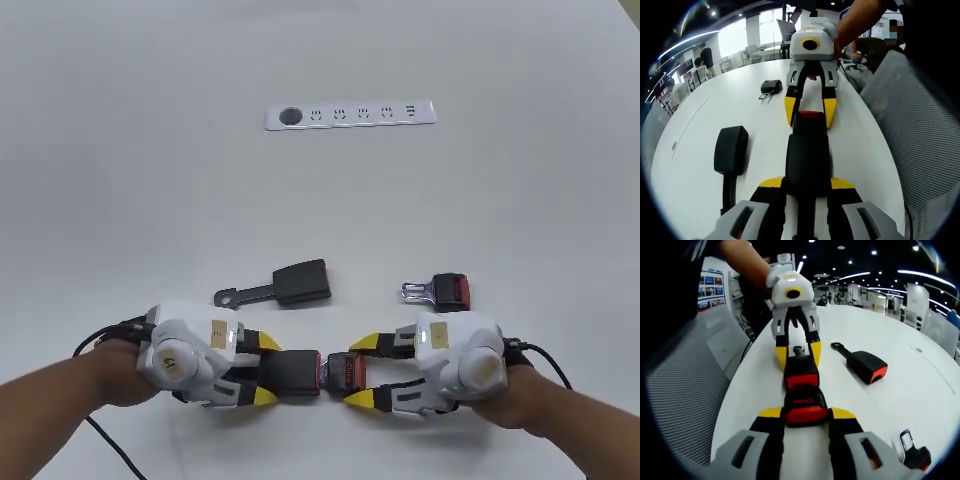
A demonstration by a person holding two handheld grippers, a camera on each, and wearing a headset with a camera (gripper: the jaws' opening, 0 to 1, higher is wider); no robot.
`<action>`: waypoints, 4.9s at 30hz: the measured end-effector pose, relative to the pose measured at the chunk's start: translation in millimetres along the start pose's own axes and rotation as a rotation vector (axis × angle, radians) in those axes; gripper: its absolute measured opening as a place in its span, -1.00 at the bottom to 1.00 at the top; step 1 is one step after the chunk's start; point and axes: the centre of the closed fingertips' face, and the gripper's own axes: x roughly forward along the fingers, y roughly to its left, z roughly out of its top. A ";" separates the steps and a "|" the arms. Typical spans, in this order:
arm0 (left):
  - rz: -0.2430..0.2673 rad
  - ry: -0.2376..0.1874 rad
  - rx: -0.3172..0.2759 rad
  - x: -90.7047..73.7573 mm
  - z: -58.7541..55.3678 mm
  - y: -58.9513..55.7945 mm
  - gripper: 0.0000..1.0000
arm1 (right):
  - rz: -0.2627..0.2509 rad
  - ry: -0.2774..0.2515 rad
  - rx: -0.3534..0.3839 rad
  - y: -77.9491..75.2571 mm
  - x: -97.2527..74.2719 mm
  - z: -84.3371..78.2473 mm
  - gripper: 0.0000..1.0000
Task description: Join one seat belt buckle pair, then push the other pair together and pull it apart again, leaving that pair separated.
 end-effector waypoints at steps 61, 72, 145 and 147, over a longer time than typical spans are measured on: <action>0.100 -0.020 -0.144 -16.9 22.9 15.0 0.76 | -0.192 -0.026 0.082 -30.0 -31.9 8.3 0.60; 0.179 -0.046 -0.129 -30.8 33.2 63.6 0.74 | -0.280 0.007 0.105 -73.8 -78.9 -9.9 0.57; -0.006 0.046 0.036 15.8 31.5 111.7 -0.30 | -0.098 0.163 0.015 -112.4 -106.6 -61.3 -0.28; -0.006 0.046 0.035 15.7 31.1 111.1 -0.30 | -0.095 0.162 0.013 -112.4 -105.7 -60.8 -0.28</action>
